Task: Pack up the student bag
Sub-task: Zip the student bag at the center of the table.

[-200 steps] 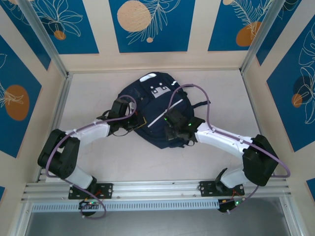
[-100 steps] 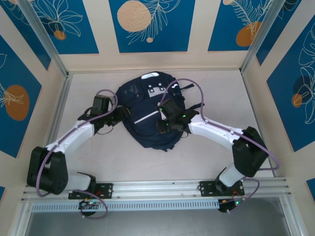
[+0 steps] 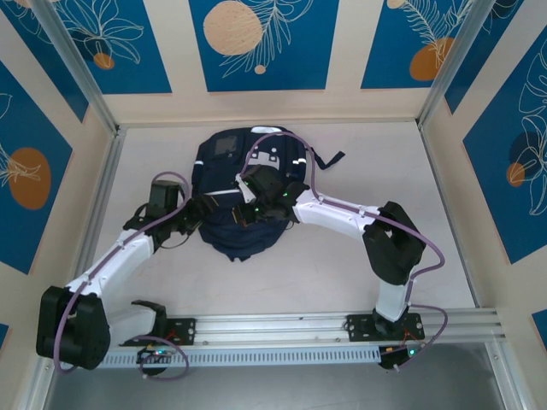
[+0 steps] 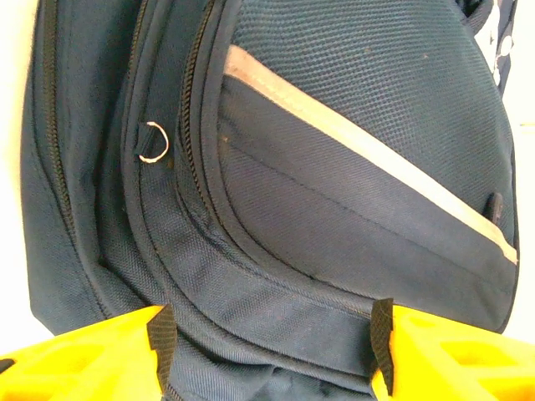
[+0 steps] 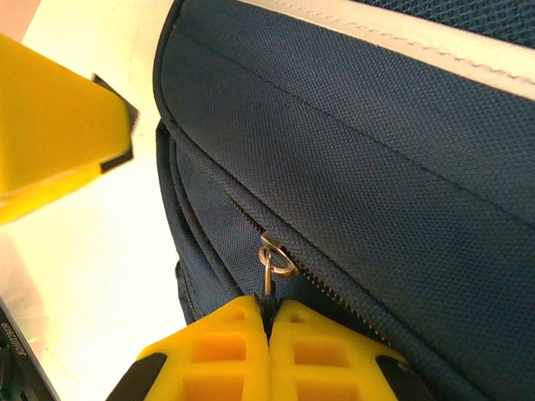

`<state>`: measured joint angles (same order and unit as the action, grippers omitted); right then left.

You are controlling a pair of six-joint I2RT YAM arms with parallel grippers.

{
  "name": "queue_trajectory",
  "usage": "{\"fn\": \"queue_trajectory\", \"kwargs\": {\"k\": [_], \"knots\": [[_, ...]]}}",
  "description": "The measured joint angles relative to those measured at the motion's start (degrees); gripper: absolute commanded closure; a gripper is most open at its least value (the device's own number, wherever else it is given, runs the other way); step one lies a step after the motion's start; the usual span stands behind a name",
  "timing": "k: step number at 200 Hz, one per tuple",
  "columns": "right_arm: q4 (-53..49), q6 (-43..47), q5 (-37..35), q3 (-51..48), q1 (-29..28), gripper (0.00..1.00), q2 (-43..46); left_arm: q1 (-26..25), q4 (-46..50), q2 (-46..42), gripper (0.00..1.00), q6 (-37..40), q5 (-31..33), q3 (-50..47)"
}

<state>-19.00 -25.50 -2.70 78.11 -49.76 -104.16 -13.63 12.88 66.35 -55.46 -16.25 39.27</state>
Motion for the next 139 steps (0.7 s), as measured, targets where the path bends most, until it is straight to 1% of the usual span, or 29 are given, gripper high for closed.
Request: {"fn": "queue_trajectory", "kwargs": {"k": [32,44,57,69,108,126,139], "knots": [[-0.02,-0.39,0.0,0.0,-0.17,1.0,0.0,0.0,-5.01,2.64,0.39,-4.59,-1.51,-0.26],[-0.02,-0.42,-0.02,0.0,-0.24,1.0,0.0,0.0,-6.82,3.67,0.42,-6.01,-1.92,-0.28],[-0.02,-0.59,-0.02,0.0,-0.28,1.0,0.0,0.0,-8.61,4.92,0.48,-7.5,-2.4,-0.31],[-0.04,-0.63,-0.04,0.0,-0.28,1.0,0.0,-0.02,-9.84,5.84,0.5,-8.24,-2.8,-0.55],[-0.76,-0.61,-0.81,0.0,-0.48,1.0,0.02,-0.04,-11.23,6.73,0.72,-10.1,-2.54,-2.05],[-1.86,-0.35,-2.38,-0.13,-0.92,1.0,0.35,-0.04,-11.5,6.95,0.84,-10.16,-2.03,-2.43],[-3.13,0.59,-4.22,-0.59,-1.18,1.0,1.11,-0.09,-11.52,7.02,0.89,-10.12,-1.75,-2.49]]}}
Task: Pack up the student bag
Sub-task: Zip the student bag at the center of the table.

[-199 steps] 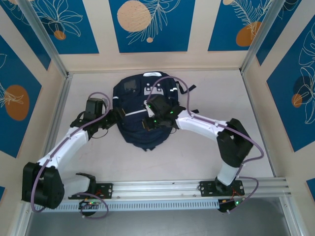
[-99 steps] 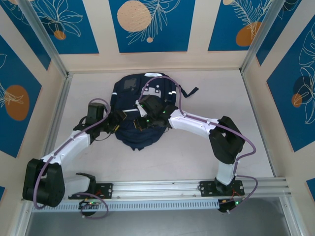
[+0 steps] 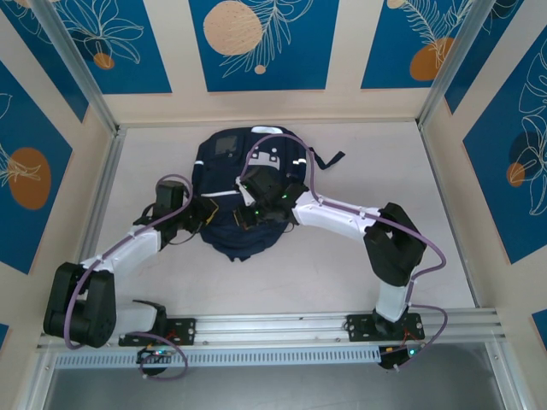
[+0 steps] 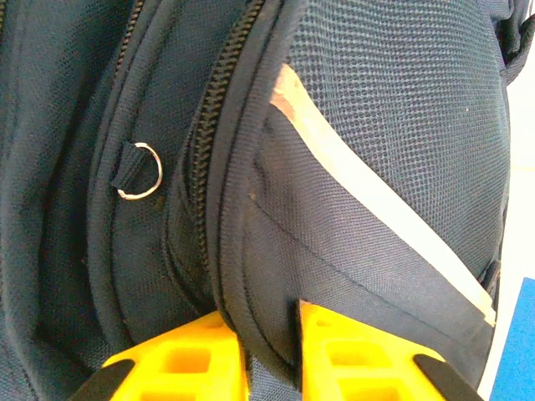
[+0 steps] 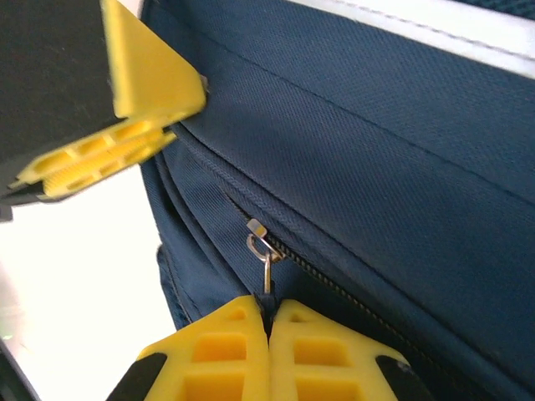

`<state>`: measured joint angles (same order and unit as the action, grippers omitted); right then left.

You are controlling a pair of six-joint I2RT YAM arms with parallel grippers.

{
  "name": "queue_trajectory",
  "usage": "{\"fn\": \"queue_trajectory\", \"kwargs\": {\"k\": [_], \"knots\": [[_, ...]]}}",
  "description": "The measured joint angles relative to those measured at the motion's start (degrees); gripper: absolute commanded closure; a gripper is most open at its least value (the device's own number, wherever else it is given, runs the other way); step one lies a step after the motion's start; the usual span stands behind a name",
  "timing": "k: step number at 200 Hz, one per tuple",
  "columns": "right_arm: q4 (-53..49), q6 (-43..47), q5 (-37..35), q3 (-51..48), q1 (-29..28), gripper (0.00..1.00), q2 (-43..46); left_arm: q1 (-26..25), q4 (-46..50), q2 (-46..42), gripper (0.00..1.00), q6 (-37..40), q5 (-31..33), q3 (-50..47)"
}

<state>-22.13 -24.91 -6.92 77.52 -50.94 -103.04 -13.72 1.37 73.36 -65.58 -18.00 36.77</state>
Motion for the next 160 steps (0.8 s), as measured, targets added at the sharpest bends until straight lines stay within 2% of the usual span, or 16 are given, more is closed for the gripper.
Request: {"fn": "queue_trajectory", "kwargs": {"k": [29,58,94,160], "knots": [[-2.75,2.73,-3.91,-2.36,0.48,1.0,3.5,-0.17,-0.04,0.0,0.93,0.55,0.11,0.02],[-6.54,4.92,-5.68,-4.66,3.48,1.0,7.5,-0.17,0.22,0.0,0.96,1.99,0.98,0.02],[-9.94,5.95,-6.16,-4.9,6.93,1.0,8.31,-0.28,0.59,0.0,1.0,4.09,1.75,0.13],[-13.27,10.01,-4.42,-4.04,12.24,1.0,8.09,-0.42,3.19,0.0,1.0,8.48,2.38,1.2]]}}
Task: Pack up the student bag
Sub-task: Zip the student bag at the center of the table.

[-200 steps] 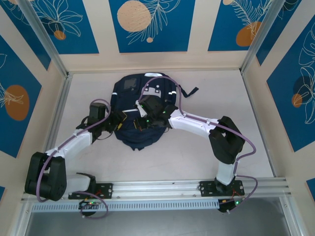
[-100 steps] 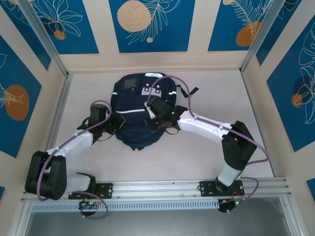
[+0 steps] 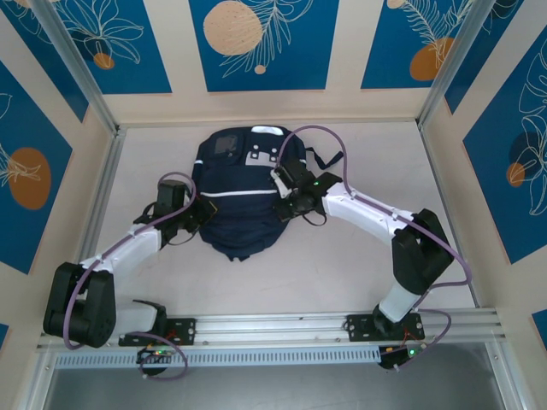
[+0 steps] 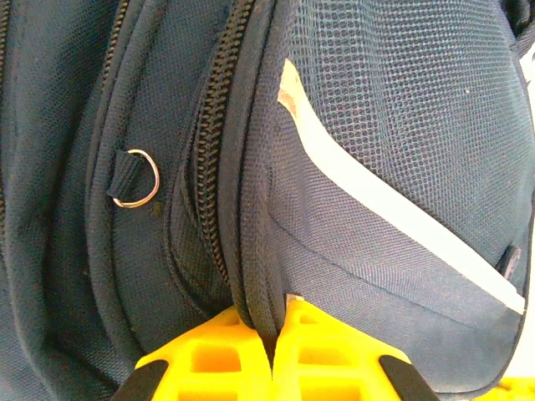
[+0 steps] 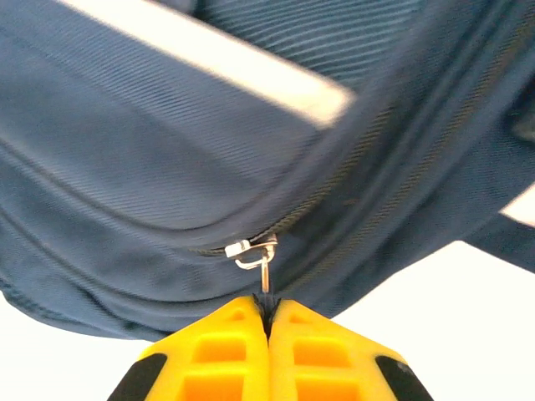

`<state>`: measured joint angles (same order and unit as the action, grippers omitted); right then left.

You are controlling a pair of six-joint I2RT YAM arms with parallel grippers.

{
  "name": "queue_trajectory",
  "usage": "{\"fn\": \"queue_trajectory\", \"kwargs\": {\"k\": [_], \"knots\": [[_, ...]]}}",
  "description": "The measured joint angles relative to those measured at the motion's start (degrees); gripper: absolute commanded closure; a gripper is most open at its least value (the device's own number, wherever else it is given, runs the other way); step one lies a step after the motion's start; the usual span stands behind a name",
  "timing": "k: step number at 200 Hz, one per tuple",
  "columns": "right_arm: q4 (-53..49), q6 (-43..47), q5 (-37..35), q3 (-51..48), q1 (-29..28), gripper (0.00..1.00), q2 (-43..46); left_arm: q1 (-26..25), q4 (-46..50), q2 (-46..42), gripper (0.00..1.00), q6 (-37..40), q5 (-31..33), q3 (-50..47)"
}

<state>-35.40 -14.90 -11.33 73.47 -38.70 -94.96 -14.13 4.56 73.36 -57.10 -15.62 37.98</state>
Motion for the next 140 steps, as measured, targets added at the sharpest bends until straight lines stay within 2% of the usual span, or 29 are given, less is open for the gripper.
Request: {"fn": "queue_trajectory", "kwargs": {"k": [26,78,126,140], "knots": [[-0.74,2.58,2.03,2.86,3.19,1.0,-1.4,-0.02,0.59,0.0,1.0,1.81,0.13,0.24],[-3.06,5.57,4.72,7.45,5.7,1.0,-5.46,-0.02,2.49,0.68,1.0,5.75,0.26,1.33],[-5.4,4.79,5.35,11.54,6.69,1.0,-8.79,0.02,4.66,2.16,1.0,9.81,-0.22,3.06],[-6.43,3.15,5.27,12.59,6.69,0.97,-9.51,0.02,5.07,2.49,1.0,10.84,-0.46,3.41]]}}
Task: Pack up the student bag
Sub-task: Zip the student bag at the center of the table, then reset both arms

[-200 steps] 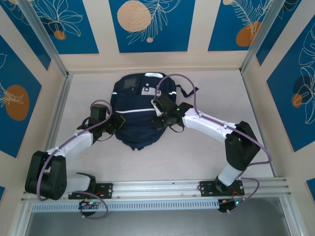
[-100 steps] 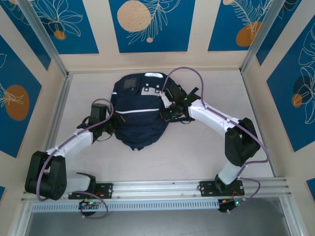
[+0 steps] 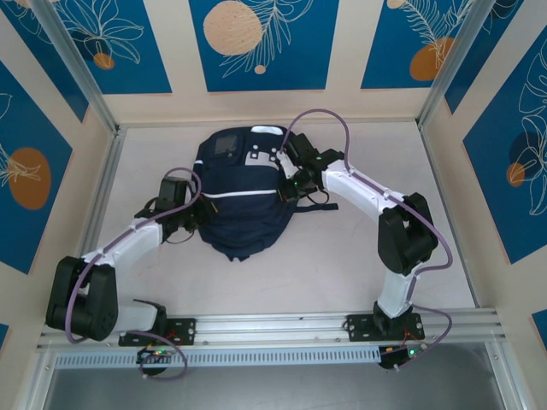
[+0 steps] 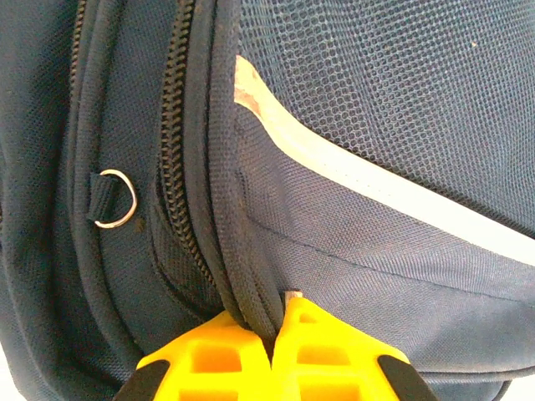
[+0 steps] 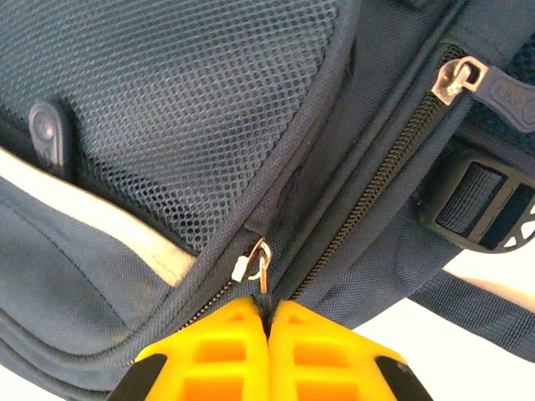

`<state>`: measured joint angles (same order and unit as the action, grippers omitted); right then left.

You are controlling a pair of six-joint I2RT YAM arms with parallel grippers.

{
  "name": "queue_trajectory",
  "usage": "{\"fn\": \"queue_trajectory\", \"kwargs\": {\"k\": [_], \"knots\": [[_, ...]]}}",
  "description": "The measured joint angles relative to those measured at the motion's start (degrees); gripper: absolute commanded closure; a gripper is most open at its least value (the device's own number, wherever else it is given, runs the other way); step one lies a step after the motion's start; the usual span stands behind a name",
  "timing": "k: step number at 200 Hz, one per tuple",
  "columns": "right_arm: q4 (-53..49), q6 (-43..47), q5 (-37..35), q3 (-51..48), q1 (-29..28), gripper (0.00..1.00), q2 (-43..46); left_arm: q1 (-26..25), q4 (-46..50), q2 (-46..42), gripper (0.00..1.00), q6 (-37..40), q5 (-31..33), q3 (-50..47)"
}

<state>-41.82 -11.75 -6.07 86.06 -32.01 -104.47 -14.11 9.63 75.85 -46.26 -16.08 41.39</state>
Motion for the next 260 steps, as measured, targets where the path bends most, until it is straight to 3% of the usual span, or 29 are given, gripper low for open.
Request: {"fn": "queue_trajectory", "kwargs": {"k": [16,26,45,61,90,116,156,181,221,260], "knots": [[-0.92,-2.01,-0.2,0.76,0.0,0.9,-0.35,0.02,0.63,0.09,1.0,0.92,-0.35,0.57],[-1.33,-3.17,-0.35,1.22,0.0,0.81,-0.42,0.02,1.07,0.09,1.0,1.51,-0.42,0.94],[-1.25,-5.35,-1.97,2.27,0.2,0.55,-0.28,0.13,3.34,-0.17,0.71,2.45,-0.22,2.25],[-0.26,-7.39,-3.23,2.12,0.98,0.39,1.38,0.22,6.62,-1.36,0.47,4.17,0.52,3.52],[2.54,-9.94,-6.86,-2.75,2.36,0.17,11.23,0.48,13.84,-6.1,0.18,8.26,6.45,7.54],[6.43,-10.43,-12.26,-9.14,4.07,0.0,22.97,0.83,17.33,-10.32,0.0,12.57,16.57,11.19],[13.49,-8.87,-20.04,-20.15,10.45,0.01,33.99,2.08,15.08,-15.02,0.0,18.34,34.34,8.31],[19.47,-7.02,-24.02,-28.89,14.91,0.01,37.75,4.5,8.9,-15.96,0.0,21.9,41.09,2.43],[34.6,-1.29,-26.8,-45.86,20.79,0.01,42.88,7.72,-5.9,-15.65,0.0,29.4,45.22,-9.64],[45.24,-0.15,-25.38,-55.01,25.64,0.01,41.79,9.27,-18.08,-12.26,0.0,34.58,42.69,-15.82]]}}
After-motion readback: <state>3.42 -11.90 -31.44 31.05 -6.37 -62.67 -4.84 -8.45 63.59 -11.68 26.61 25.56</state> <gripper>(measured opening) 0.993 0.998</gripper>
